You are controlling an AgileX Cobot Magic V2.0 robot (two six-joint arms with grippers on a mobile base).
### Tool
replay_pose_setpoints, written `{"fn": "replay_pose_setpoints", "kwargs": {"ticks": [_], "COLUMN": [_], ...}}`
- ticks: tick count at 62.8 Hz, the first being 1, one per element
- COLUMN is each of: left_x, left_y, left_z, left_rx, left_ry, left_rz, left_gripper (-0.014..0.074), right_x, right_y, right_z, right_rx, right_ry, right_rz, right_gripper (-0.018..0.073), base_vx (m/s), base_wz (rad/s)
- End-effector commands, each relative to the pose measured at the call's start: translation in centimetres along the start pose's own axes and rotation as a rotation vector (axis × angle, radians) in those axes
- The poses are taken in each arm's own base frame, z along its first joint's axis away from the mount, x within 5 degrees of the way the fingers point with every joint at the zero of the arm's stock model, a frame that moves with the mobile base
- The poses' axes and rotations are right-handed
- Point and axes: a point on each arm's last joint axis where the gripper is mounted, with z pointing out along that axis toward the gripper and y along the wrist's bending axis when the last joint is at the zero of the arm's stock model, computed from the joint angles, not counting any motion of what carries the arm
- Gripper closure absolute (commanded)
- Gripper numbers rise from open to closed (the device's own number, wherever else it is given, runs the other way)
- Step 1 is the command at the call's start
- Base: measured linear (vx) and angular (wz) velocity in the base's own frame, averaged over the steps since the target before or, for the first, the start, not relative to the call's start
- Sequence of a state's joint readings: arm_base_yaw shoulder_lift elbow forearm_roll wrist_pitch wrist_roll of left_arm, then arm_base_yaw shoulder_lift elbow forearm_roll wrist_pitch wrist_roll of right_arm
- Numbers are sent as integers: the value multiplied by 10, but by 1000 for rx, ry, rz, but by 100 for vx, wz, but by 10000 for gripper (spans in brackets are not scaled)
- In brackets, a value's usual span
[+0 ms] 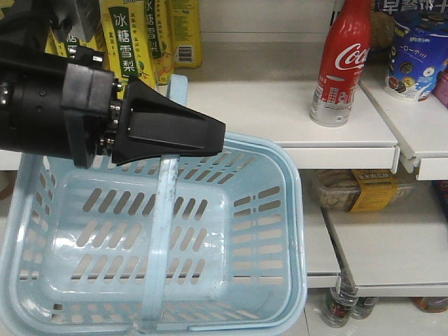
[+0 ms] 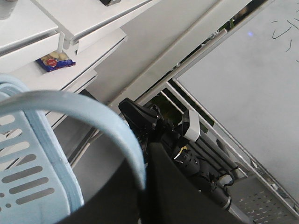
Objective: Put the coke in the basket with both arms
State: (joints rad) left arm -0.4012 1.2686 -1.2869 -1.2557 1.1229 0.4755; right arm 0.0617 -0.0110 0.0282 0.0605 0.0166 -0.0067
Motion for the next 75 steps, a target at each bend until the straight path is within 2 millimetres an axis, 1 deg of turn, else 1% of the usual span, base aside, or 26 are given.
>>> {"fn": "replay_pose_setpoints", "kwargs": {"ticks": [1,61,66,72,75], "left_x": [-6,-6,-6,-6,-6], "left_y": [-21,-21,-21,-21,-21], "left_z": [-7,-7,-7,-7,-7], "left_rx": [62,62,62,62,62], "left_ry": [-81,-81,-81,-81,-81], "left_rz": [44,44,44,44,44], "left_gripper": [603,603,603,603,603], "right_x": [-5,-5,-7,-13,-16], "right_y": [0,0,0,-3,-4], "right_z": [-1,-1,-1,-2,-3], "right_rx": [1,2,0,0,3], "right_ry": [-78,-79,-99,-171,-208], "right_rz": [-11,-10,83,320,404], "right_gripper": [561,561,561,561,561], "base_vx": [0,0,0,0,0], "base_wz": [1,0,0,0,0]}}
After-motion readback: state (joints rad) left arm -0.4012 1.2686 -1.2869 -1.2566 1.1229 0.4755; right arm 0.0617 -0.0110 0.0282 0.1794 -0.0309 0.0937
